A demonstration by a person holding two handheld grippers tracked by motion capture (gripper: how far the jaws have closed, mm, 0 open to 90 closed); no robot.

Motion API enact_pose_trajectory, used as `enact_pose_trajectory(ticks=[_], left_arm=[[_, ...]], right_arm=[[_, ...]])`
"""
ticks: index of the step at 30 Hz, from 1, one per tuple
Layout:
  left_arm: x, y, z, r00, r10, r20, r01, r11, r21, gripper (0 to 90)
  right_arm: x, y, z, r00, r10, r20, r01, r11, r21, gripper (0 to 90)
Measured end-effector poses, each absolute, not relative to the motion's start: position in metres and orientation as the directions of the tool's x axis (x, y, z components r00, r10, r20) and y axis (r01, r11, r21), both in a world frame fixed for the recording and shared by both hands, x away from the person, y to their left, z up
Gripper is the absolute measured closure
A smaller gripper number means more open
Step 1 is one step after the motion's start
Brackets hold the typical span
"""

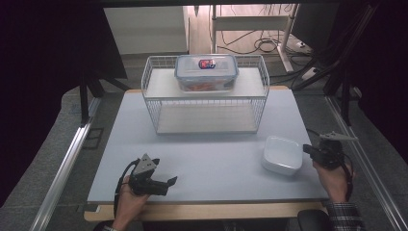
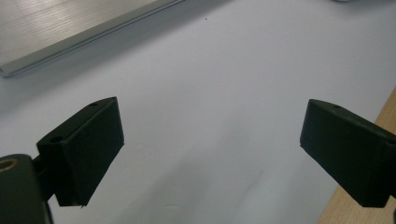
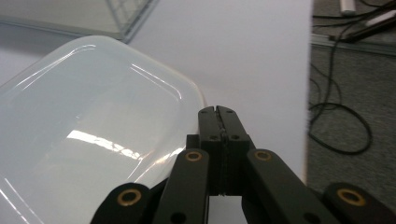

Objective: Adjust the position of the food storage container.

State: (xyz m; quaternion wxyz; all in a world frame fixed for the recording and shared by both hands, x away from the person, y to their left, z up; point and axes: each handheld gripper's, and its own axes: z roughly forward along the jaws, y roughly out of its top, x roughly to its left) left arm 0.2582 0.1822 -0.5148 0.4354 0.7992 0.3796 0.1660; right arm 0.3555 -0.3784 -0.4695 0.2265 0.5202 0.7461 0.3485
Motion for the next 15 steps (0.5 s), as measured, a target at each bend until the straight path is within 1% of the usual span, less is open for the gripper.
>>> enact_pose_trajectory(ticks=[10,13,15], left_arm=[[0.258,0.18,-0.515,0.663,0.747,-0.054,0.458,-0.348,0.818,5.8],[0.258,0.18,-0.515,0.665,0.745,-0.049,0.456,-0.353,0.817,5.8],[0.257,0.18,-0.515,0.665,0.746,-0.047,0.455,-0.355,0.816,5.8]], right_arm=[[0.358,-0.331,-0.474,-0.474,0.877,0.082,0.615,0.263,0.743,89.4],[0.356,-0.316,-0.475,-0.513,0.855,0.079,0.605,0.295,0.739,89.4],[0.352,-0.309,-0.475,-0.522,0.85,0.064,0.601,0.314,0.735,89.4]])
